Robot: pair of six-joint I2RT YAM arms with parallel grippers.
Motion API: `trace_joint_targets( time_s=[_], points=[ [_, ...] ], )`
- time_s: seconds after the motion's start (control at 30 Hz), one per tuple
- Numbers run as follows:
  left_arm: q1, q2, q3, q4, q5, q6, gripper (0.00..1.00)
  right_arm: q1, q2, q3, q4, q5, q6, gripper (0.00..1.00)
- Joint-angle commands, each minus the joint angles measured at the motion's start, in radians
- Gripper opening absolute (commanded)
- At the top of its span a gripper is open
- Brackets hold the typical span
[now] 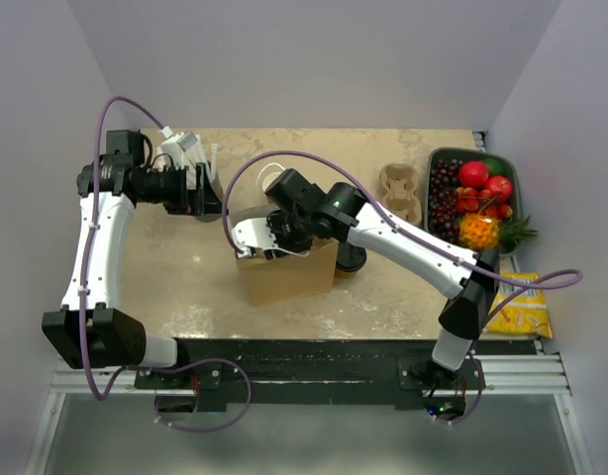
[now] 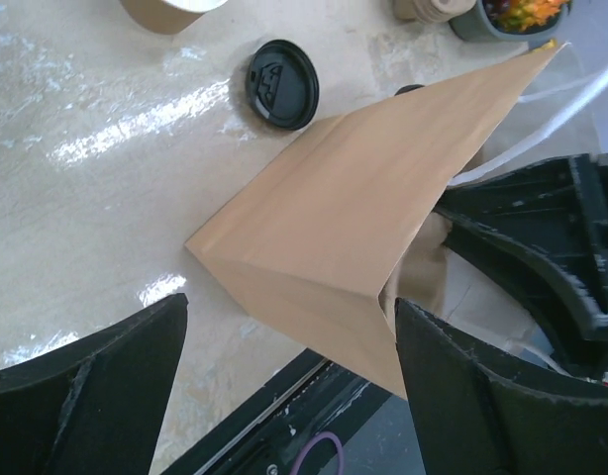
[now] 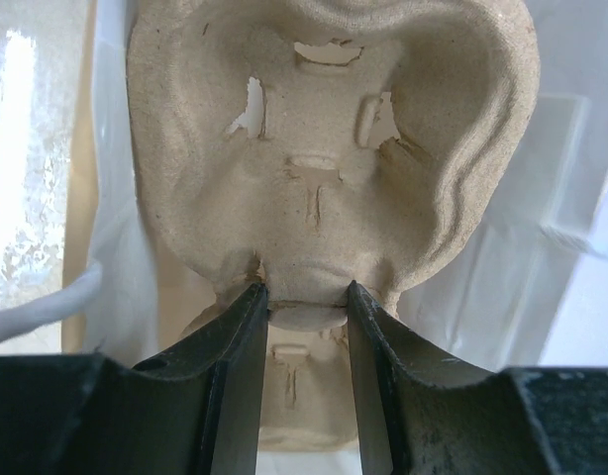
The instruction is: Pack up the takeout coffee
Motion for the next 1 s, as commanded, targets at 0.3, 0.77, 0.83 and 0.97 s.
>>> trace_joint_targets(
  time_s=[0.3, 0.77, 0.83, 0.97],
  points=[
    [-0.002, -0.068, -0.004, 0.197, 0.121, -0.118, 0.95, -0.001, 0.134, 0.101, -0.099, -0.052, -0.059, 0.0],
    [0.044, -0.108, -0.087, 0.335, 0.21, -0.138, 0.98, -0.031, 0.204, 0.095, -0.091, -0.239, 0.039, 0.0],
    [0.044, -0.105, -0.099, 0.376, 0.222, -0.134, 0.99, -0.031, 0.196, 0.072, -0.075, -0.242, 0.039, 0.0],
    [0.041, -0.076, -0.101, 0.359, 0.211, -0.077, 0.98, -0.031, 0.176, 0.011, -0.03, -0.231, 0.037, 0.01]
  ],
)
